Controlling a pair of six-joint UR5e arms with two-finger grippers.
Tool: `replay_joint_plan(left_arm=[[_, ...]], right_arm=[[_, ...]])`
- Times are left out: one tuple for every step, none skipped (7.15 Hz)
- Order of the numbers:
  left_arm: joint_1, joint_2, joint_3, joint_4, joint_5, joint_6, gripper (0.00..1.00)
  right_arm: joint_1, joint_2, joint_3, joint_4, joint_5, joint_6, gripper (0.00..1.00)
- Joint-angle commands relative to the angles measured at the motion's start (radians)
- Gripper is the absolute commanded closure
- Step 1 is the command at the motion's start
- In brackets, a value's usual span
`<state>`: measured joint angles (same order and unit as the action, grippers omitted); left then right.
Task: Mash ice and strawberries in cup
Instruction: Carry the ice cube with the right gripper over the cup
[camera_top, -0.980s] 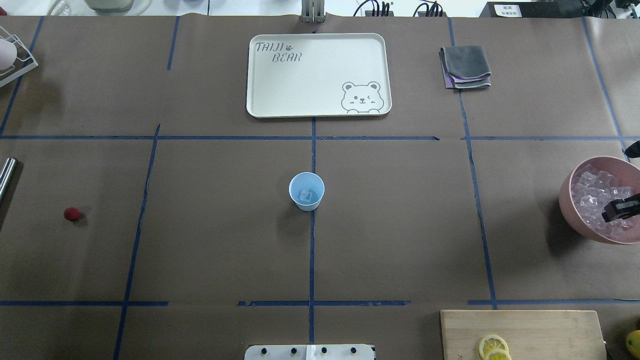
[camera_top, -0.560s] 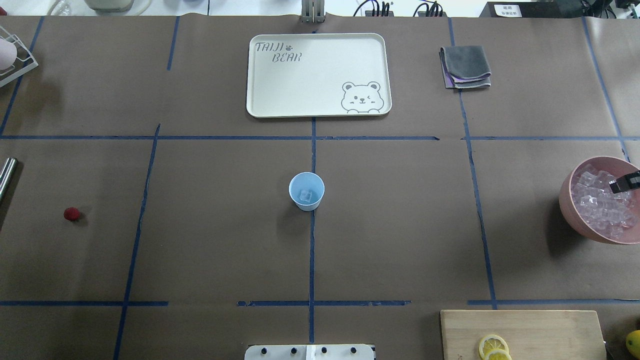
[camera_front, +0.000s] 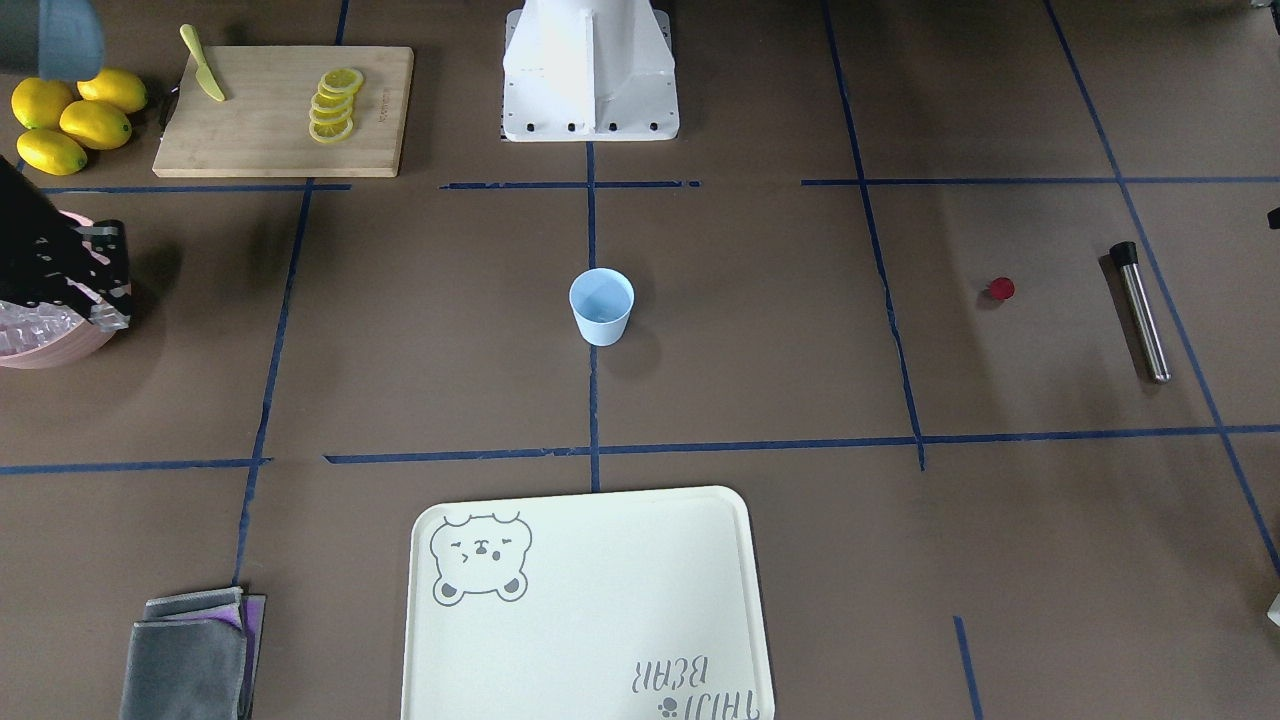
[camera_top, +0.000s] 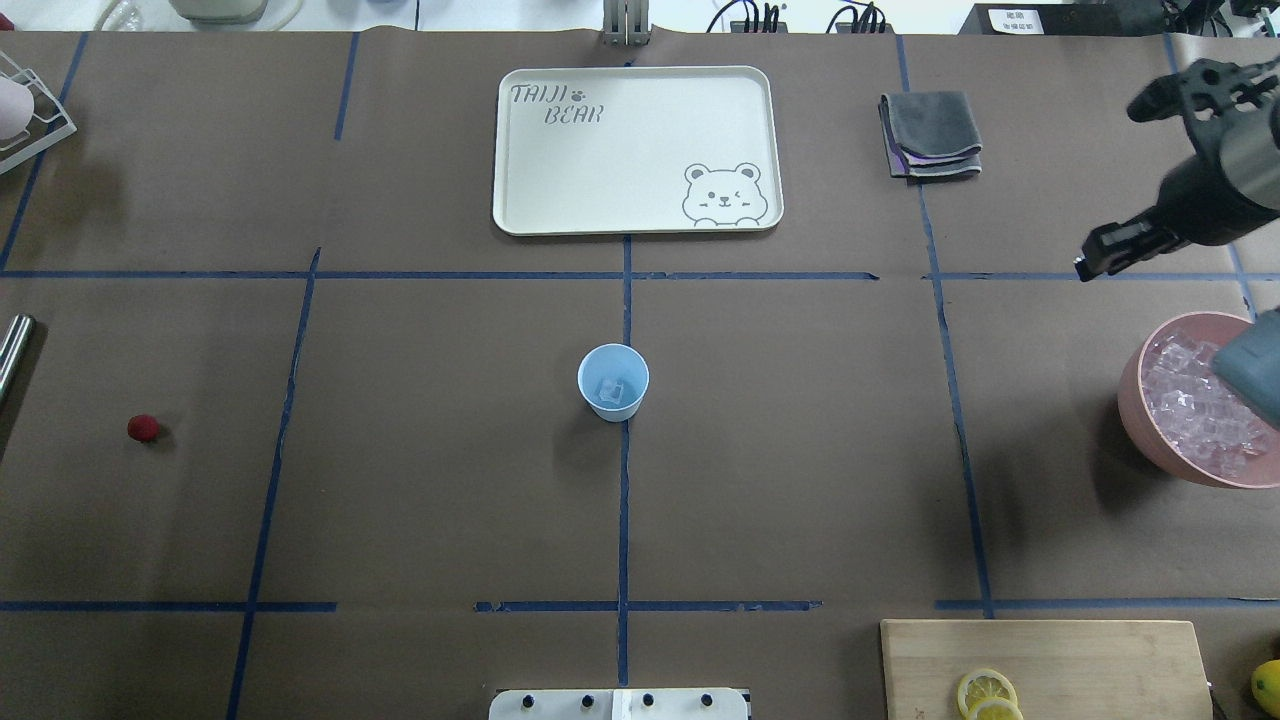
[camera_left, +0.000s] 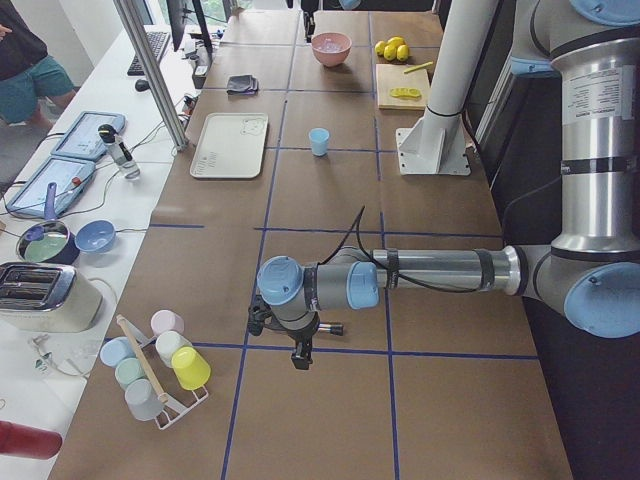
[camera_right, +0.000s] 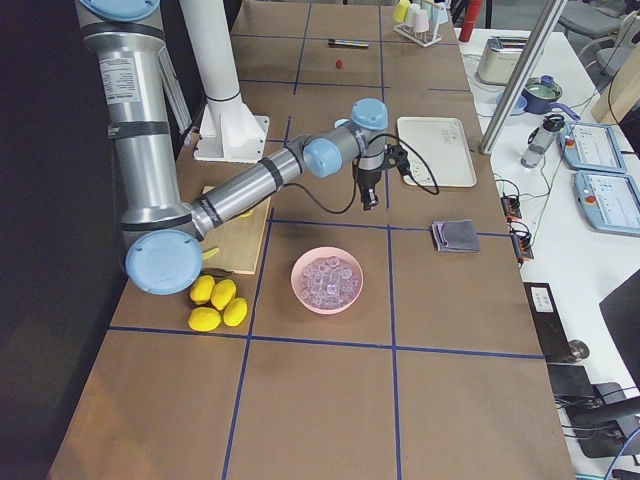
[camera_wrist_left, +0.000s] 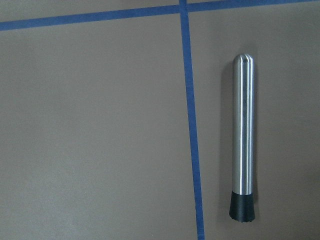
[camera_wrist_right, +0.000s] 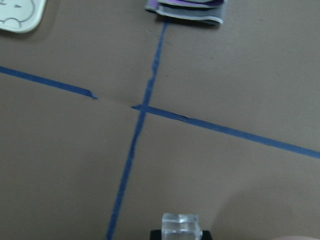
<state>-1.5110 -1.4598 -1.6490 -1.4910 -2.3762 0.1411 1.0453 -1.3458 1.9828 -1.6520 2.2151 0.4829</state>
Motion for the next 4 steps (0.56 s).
replay_joint_plan(left_arm=[[0.002,-0.001,0.000,0.000,0.000,0.000,0.00],[0.002,-0.001,0.000,0.000,0.000,0.000,0.00],[0.000,-0.001,0.000,0.002,0.000,-0.002,0.00],[0.000,-0.001,0.000,0.000,0.000,-0.002,0.00]], right_arm=[[-0.140,0.224,-0.007,-0.138,-0.021,0.183,1.00],[-0.228,0.291,-0.016,-0.140,-0.087,0.306,1.00],[-0.323,0.378,-0.066,-0.138,-0.183,0.435,1.00],[-0.393,0.457,-0.125,-0.138,-0.234,0.523,1.00]])
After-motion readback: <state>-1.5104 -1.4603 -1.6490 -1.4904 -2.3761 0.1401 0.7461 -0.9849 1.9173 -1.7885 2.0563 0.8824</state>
